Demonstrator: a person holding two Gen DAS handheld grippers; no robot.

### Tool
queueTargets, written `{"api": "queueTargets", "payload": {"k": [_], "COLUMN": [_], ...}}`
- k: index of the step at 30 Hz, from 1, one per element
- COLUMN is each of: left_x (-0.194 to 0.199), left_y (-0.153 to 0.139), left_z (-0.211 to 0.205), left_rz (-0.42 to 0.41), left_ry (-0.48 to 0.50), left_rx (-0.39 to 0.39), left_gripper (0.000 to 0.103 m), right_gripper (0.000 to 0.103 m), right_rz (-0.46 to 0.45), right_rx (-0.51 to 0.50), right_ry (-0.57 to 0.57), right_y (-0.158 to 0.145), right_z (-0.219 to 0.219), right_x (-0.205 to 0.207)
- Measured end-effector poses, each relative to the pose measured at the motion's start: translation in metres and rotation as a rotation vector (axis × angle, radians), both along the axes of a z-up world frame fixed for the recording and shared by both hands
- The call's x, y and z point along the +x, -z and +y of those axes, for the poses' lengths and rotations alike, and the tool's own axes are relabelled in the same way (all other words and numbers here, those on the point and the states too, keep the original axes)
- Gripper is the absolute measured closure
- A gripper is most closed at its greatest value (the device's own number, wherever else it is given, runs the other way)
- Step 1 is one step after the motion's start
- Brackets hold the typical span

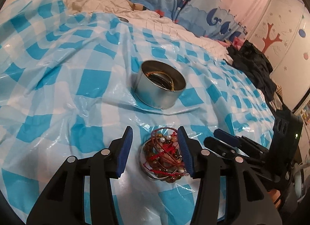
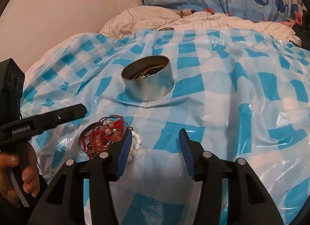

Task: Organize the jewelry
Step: 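Lower the left gripper to the pile and grasp a red cord bracelet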

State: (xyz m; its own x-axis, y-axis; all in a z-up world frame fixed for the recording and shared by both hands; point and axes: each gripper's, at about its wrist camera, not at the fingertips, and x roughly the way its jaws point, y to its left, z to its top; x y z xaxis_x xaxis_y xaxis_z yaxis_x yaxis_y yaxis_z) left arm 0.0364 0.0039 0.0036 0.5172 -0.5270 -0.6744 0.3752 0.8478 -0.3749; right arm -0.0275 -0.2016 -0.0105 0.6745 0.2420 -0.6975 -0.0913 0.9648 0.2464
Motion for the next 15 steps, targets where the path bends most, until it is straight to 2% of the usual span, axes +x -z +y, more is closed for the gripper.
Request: {"api": "queueTargets", "payload": {"k": [3, 6, 15], "left_x": [-0.002, -0.003, 0.008], "left_y": [0.003, 0.008, 0.018], "left_z": [-0.011, -0.020, -0.026], "left_rz": [-0.013, -0.019, 0.003], "left_ry": [0.030, 0.040, 0.018], "left_rx": [0.044, 0.088, 0.085], "left_gripper": [0.058, 0.058, 0.058], "right_gripper": [0.052, 0.046, 0.043], "right_rz": [0.011, 0.011, 0.015], "right_rx": [0.010, 0.019, 0.017], "right_ry": [-0.003, -0.002, -0.007], "right_y": [0.003, 0.004, 0.006], "right_z": [0.001, 0.002, 0.005], "right_x": [0.003, 0.004, 0.005]}}
